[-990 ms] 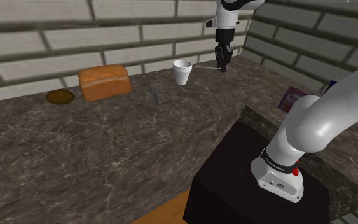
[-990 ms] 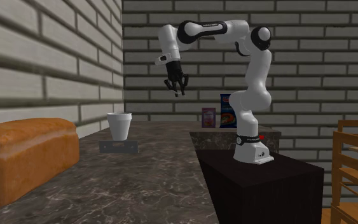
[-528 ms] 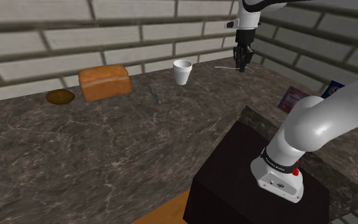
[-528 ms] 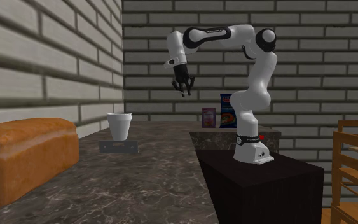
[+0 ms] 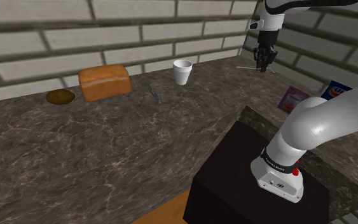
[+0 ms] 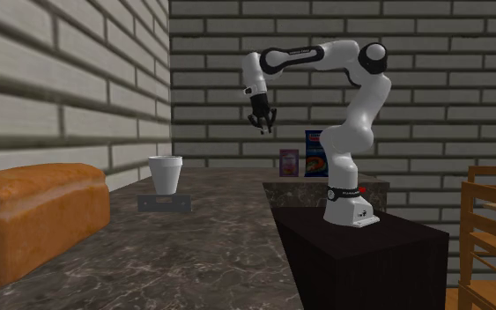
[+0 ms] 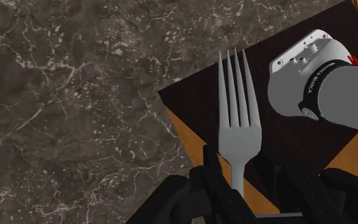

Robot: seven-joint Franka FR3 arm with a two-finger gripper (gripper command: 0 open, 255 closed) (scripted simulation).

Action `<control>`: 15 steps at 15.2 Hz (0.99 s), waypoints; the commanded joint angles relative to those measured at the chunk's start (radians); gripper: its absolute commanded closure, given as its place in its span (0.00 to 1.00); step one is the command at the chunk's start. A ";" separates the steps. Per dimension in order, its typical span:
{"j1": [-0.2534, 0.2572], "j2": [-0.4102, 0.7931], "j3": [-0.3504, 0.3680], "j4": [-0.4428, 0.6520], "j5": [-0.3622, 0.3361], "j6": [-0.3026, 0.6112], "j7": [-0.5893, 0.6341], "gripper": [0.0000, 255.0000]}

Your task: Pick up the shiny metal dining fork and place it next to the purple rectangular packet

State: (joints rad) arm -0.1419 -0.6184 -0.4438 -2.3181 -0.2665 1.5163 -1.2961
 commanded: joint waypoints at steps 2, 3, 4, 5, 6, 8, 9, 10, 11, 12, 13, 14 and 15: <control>-0.030 -0.017 -0.050 0.006 -0.049 -0.012 -0.067 1.00; -0.040 -0.022 -0.067 0.009 -0.066 -0.014 -0.090 1.00; -0.049 -0.026 -0.085 0.012 -0.082 -0.017 -0.113 1.00; -0.059 -0.029 -0.103 0.017 -0.099 -0.018 -0.137 1.00; -0.068 -0.030 -0.122 0.023 -0.115 -0.020 -0.161 1.00; -0.082 -0.030 -0.154 0.035 -0.140 -0.021 -0.201 1.00; -0.082 -0.031 -0.157 0.022 -0.143 -0.008 -0.199 1.00; -0.083 -0.031 -0.161 0.009 -0.146 0.005 -0.197 1.00; -0.084 -0.031 -0.165 -0.004 -0.149 0.018 -0.196 1.00; -0.085 -0.031 -0.170 -0.017 -0.152 0.031 -0.194 1.00; -0.085 -0.031 -0.174 -0.029 -0.155 0.044 -0.193 1.00; -0.086 -0.030 -0.178 -0.041 -0.158 0.057 -0.191 1.00; -0.087 -0.029 -0.183 -0.053 -0.161 0.070 -0.190 1.00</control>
State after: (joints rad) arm -0.2289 -0.6499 -0.6213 -2.3575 -0.4245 1.5691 -1.4881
